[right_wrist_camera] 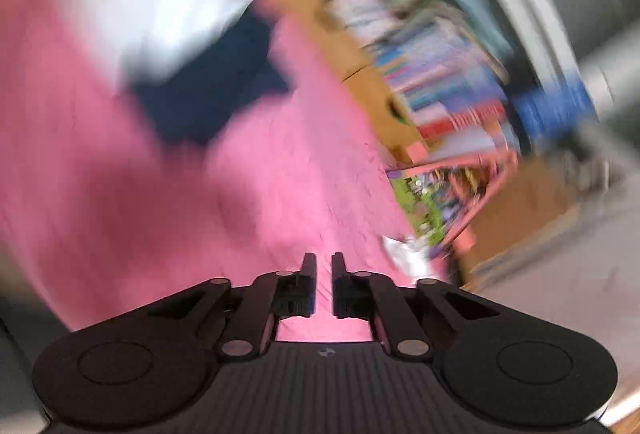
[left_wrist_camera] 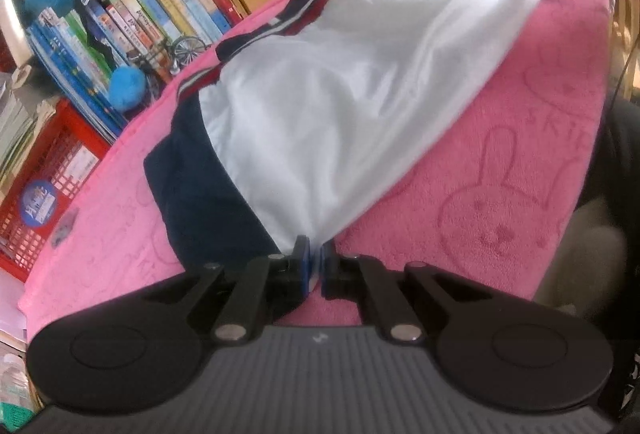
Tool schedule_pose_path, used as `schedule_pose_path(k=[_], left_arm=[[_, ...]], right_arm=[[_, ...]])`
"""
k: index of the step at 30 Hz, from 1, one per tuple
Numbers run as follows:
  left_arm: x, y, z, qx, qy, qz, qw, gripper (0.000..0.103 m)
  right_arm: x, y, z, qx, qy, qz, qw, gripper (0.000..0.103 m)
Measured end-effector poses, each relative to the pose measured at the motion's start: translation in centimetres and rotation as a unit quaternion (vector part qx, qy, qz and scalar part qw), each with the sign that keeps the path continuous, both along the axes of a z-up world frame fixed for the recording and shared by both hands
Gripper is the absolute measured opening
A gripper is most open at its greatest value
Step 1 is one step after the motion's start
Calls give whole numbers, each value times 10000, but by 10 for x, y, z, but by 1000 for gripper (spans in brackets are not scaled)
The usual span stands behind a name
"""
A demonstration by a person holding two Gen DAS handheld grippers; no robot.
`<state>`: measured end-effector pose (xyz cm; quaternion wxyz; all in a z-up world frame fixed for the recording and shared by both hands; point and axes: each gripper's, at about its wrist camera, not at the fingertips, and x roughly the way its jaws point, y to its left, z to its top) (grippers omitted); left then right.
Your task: Fold clothes
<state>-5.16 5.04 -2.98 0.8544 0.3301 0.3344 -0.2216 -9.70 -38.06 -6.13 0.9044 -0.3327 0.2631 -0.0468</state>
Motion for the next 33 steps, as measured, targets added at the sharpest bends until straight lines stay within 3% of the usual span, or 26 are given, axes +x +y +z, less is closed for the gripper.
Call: schedule_pose_path(k=[2,4,7,9,11,15,21,24,27,29,33], left_arm=[[-2,-2,-2,74,-82,-6,9999,4],[-4,-4,-4,123,-154,-6,9998,4],[-5,-4,-6,154,-206,-23,9997,4],[-5,-3,-6,119,-227,-3,9997,4],[-6,-3,-7,79,-265,21,9996,4],[-10,-3,-8,83,-341,-30,9994,4],[-18,16,-5,-29,-134,79,9999,8],[-26,33,-5,183,-24,526,9984,8],[-26,53,0,293,149,1260,9915,11],[-24,60,16,-117,298,1586,9868,11],[-6,34,57,-1604,757,1509,9725,17]], right_arm=[[-3,29,27,1390,-255,108,9899,26],[-5,71,39,2253,-422,662,9711,32],[-6,132,38,2679,-272,1519,9510,46],[3,161,33,3064,-97,1514,9397,46],[12,176,23,3493,126,1148,9299,45],[15,191,-3,3849,341,475,9211,43],[7,198,-16,3657,318,315,9297,43],[10,196,-16,3598,329,339,9318,43],[12,195,-15,3630,374,323,9305,42],[14,195,-10,3731,484,241,9262,36],[21,199,-6,3743,620,134,9251,31]])
